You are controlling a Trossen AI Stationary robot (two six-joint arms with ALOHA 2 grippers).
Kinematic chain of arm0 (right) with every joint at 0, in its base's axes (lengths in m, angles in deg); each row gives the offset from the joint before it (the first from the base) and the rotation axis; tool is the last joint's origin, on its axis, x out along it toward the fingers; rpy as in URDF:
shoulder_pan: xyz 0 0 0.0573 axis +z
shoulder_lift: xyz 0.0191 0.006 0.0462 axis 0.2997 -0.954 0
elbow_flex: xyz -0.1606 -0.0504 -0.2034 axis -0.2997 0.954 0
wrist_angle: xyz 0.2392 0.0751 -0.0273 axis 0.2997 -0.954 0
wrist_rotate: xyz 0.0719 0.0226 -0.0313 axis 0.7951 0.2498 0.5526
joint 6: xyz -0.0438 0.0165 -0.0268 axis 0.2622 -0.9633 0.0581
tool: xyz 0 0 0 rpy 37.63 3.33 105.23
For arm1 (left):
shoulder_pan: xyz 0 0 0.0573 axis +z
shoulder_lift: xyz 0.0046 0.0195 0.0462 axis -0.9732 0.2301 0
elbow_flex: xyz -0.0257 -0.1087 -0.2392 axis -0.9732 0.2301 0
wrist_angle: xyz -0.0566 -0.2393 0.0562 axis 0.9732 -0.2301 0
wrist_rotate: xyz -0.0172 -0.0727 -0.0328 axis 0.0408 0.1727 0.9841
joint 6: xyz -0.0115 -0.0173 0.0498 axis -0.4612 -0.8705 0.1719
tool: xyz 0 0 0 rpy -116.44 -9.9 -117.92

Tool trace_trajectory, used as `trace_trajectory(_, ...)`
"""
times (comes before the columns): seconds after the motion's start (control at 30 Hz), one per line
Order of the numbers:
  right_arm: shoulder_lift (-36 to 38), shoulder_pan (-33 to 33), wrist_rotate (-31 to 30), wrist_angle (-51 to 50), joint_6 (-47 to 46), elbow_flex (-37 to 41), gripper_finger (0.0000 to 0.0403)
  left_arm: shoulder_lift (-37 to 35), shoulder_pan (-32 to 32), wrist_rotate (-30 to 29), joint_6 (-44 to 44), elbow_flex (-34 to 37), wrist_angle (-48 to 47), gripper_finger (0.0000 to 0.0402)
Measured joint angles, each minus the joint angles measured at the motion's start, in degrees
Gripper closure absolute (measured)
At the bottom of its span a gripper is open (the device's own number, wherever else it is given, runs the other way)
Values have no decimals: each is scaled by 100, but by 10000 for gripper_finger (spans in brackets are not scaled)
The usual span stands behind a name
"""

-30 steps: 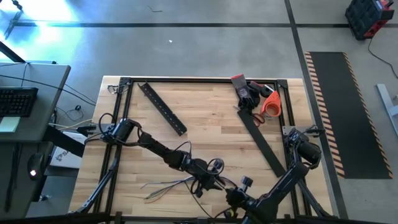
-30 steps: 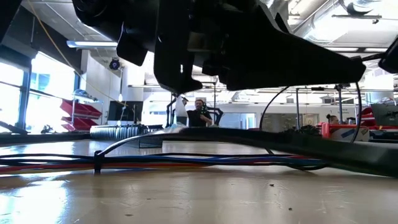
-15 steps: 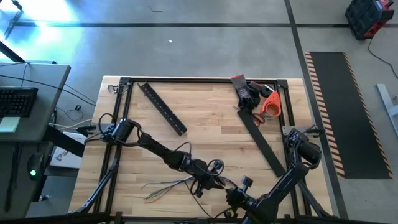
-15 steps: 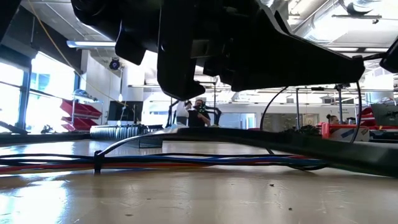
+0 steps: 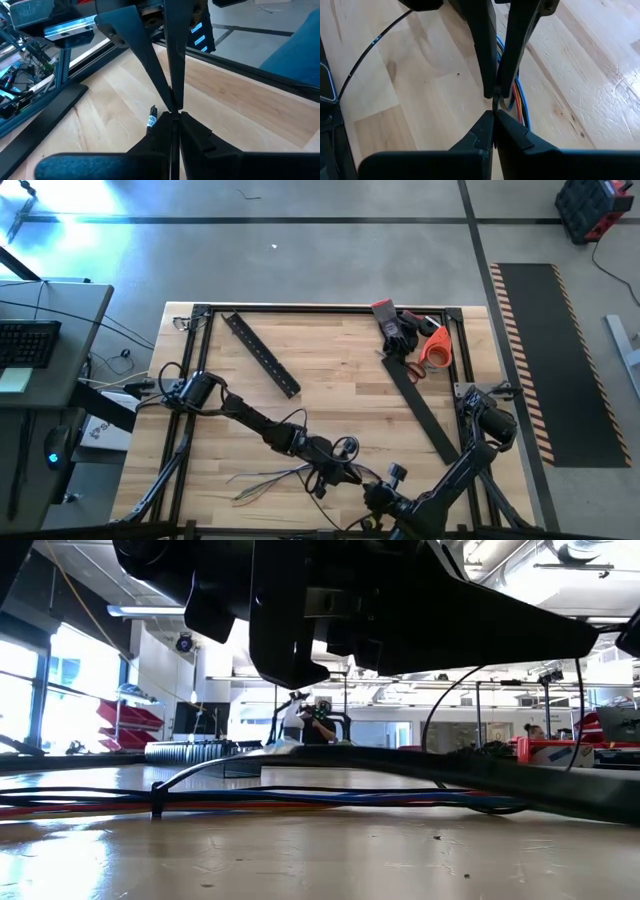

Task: Ziptie cables
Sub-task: Wrap the cable wires with the black zip tie

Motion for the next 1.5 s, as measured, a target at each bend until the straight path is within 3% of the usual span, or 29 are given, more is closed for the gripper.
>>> trace_trajectory(0.57, 1, 892, 193, 33, -1567, 0, 403, 0, 63, -116, -19, -2, -334, 401)
trace_trajectory(0.77, 1, 962, -896, 721, -1, 0, 400, 0, 59, -107, -26, -2, -337, 401)
trace_trajectory(0.93, 1, 599, -950, 969, 1525, 0, 354, 0, 59, -105, -78, -2, -336, 401)
trace_trajectory(1.1, 0, 200, -648, 559, 1954, 0, 279, 0, 58, -72, -127, -2, -337, 401)
trace_trajectory(1.2, -16, 24, -609, 283, 1800, 0, 255, 0, 57, -70, -170, -2, -338, 401)
trace_trajectory(1.37, -93, -178, 164, 107, 1710, 0, 255, 0, 57, -73, -174, 3, -359, 401)
trace_trajectory(1.5, -119, -186, 78, 87, 1516, 0, 272, 0, 57, -66, -176, 4, -327, 401)
